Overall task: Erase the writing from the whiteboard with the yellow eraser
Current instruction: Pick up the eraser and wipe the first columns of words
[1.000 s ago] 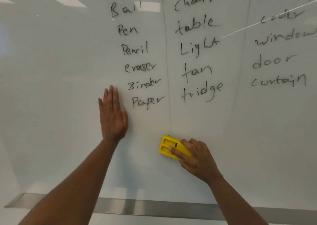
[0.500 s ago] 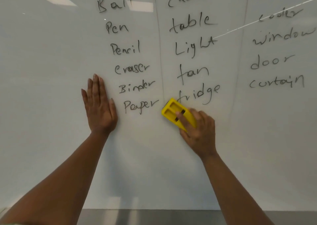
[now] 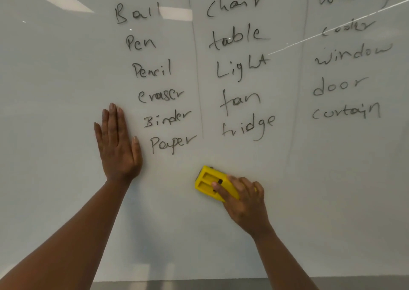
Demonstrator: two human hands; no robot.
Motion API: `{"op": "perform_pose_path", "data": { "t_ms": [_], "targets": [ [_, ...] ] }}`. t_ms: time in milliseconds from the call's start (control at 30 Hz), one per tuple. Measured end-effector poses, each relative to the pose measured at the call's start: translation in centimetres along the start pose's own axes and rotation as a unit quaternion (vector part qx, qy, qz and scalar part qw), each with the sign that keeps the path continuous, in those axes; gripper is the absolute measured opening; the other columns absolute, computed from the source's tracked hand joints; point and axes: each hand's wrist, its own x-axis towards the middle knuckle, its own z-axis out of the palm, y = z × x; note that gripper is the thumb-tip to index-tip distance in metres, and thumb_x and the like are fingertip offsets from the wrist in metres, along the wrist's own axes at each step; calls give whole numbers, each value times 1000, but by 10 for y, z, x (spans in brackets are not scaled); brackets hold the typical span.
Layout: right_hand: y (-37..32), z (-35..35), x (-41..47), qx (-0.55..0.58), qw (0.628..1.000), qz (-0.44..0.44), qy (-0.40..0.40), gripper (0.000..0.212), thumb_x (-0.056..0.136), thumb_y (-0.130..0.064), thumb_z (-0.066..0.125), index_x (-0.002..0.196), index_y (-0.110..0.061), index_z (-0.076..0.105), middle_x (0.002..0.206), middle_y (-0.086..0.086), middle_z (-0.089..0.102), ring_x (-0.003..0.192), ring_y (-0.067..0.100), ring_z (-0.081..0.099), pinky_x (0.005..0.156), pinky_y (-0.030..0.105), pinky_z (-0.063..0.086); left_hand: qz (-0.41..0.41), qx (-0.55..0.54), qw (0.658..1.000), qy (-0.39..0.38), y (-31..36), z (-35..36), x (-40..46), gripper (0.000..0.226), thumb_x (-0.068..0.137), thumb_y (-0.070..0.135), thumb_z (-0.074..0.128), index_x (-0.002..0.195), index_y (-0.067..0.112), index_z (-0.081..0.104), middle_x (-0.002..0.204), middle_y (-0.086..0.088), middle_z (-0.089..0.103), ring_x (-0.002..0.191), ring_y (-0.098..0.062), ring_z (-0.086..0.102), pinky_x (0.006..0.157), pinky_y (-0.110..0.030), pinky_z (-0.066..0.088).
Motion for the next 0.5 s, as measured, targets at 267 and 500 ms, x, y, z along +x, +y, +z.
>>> {"op": "perform_pose_path", "data": {
  "t_ms": [267, 500],
  "targets": [
    [66, -16, 16, -12, 987, 161, 24, 43, 86, -31, 53, 125, -17, 45, 122, 15, 39, 101, 31, 43, 75, 42, 47, -1, -2, 1000, -3, 1, 0, -1, 62, 92, 30, 23, 143, -5, 20, 151, -23, 21, 142, -30, 12, 118, -38, -1],
    [38, -13, 34, 16, 942, 335, 22, 49, 88, -35, 49, 131, -12, 43, 117, 29, 55, 96, 32, 42, 72, 41, 47, -1, 4, 1000, 5, 2, 0, 0, 61, 92, 29, 25, 142, -6, 22, 150, -24, 23, 141, -31, 15, 118, -37, 0]
  ]
}}
